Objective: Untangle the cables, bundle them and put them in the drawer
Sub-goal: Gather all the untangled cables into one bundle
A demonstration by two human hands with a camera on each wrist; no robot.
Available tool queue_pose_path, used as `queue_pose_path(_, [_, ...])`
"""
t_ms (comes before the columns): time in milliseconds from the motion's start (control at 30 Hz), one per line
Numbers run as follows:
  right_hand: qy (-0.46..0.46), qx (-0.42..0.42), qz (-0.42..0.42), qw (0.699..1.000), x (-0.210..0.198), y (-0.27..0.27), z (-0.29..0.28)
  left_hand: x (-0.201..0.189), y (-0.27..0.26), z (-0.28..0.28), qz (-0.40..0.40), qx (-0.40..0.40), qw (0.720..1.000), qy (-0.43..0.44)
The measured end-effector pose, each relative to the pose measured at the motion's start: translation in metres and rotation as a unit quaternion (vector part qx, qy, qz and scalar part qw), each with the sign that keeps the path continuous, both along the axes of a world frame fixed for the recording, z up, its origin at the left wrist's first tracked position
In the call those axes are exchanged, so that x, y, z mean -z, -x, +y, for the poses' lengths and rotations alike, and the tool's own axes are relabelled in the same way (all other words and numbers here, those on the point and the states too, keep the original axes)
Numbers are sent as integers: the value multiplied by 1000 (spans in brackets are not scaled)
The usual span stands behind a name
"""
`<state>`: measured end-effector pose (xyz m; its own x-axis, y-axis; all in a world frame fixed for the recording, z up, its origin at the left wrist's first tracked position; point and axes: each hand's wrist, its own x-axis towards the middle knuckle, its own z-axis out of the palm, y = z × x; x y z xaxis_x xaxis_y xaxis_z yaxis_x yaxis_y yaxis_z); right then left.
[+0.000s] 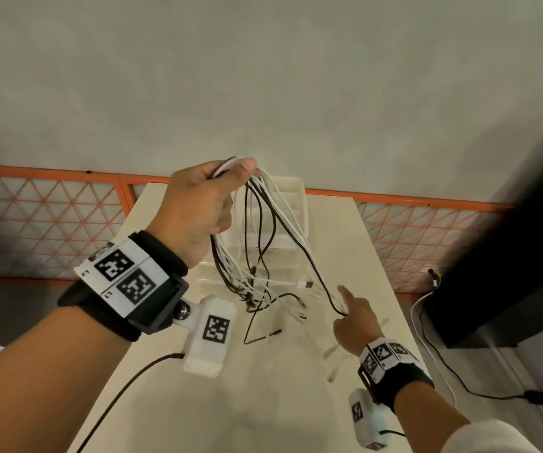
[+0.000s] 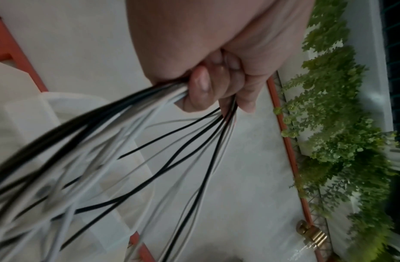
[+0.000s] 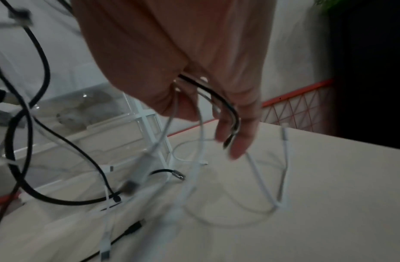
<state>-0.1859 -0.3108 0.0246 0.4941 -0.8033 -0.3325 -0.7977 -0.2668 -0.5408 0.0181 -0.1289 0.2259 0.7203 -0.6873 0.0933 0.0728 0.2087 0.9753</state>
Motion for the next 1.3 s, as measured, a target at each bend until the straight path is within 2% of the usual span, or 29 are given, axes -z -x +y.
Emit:
queue_pose_path(67, [-46, -37, -16, 998, -6, 2, 4, -6, -5, 2, -7, 0, 1000, 13])
queue_pose_path(100, [-37, -56, -23, 998, -5, 3, 3, -9, -7, 3, -12, 2, 1000, 15])
queue_pose_path(200, [40, -106, -57, 992, -14, 0, 8, -8, -7, 4, -33, 27, 999, -11])
queue_pose_path(300, [92, -86, -132, 983, -25, -11, 13, 1, 0, 2, -37, 45, 998, -38])
queue_pose_path(367, [119, -79, -138, 980, -25, -17, 14, 3, 2, 2, -33, 41, 998, -27])
queue_pose_path(467, [129, -89, -86, 984, -7, -14, 14, -5, -1, 4, -20, 12, 1000, 13])
queue_pose_path(633, [45, -81, 54, 994, 36, 2, 12, -19, -3, 9, -19, -15, 999, 31])
queue_pose_path(800, [1, -118, 48, 992, 36, 4, 10, -15, 0, 8, -21, 2, 1000, 10])
queue_pose_path(900, [11, -120, -22, 992, 12, -1, 8, -11, -2, 8, -33, 34, 998, -28])
queue_pose_path(1000, [71, -106, -128, 984, -37, -14, 9, -6, 1, 8, -50, 62, 994, -70])
queue_pose_path(1067, [102, -105, -216, 965, -76, -22, 16, -2, 3, 7, -57, 79, 991, -89])
queue_pose_path(1133, [95, -139, -302, 938, -116, -32, 33, -1, 9, 6, -66, 101, 987, -104])
queue_pose_path(1233, [92, -198, -343, 914, -148, -57, 63, -2, 21, 2, -87, 140, 979, -119])
queue_pose_path(1300, [136, -178, -361, 905, -145, -75, 72, -6, 25, 3, -92, 166, 975, -116])
